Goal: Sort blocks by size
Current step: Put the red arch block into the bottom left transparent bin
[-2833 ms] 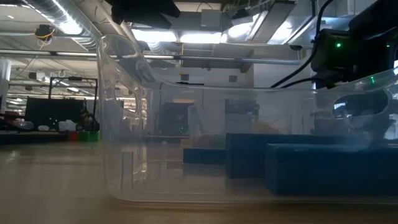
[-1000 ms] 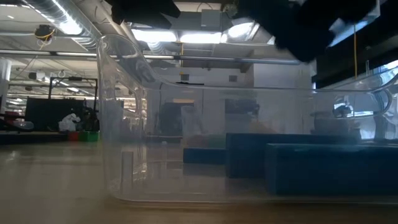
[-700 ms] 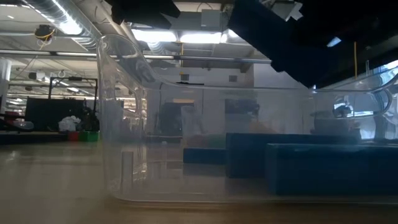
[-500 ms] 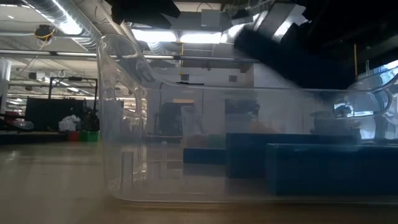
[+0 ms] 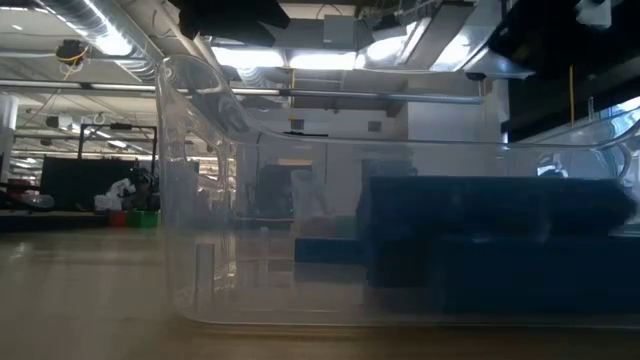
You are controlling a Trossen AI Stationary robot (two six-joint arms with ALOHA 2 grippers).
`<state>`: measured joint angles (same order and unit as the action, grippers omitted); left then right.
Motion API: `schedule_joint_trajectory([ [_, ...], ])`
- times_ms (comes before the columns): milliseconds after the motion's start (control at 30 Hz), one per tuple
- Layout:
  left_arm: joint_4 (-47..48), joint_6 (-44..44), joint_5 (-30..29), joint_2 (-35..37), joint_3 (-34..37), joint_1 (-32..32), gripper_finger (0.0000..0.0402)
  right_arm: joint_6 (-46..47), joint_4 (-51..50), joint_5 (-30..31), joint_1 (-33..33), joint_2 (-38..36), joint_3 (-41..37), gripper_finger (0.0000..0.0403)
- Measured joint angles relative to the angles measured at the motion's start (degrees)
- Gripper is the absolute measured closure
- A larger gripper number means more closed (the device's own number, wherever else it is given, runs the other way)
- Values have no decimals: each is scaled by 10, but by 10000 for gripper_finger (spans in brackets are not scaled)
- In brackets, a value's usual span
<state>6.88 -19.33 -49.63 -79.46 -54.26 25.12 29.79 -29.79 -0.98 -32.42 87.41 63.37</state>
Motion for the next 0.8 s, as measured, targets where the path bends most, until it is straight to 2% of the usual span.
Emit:
schedule_joint_trajectory([
  [200,0,-2,0,0,0,0,192,68,-151,47,-44,-20,49,148],
  [400,0,-10,0,0,0,0,192,183,-229,65,-93,-35,49,148],
  [600,0,-10,0,0,0,0,192,271,-335,122,-147,-47,49,148],
  [800,0,-13,0,0,0,0,192,360,-406,132,-200,-49,44,148],
])
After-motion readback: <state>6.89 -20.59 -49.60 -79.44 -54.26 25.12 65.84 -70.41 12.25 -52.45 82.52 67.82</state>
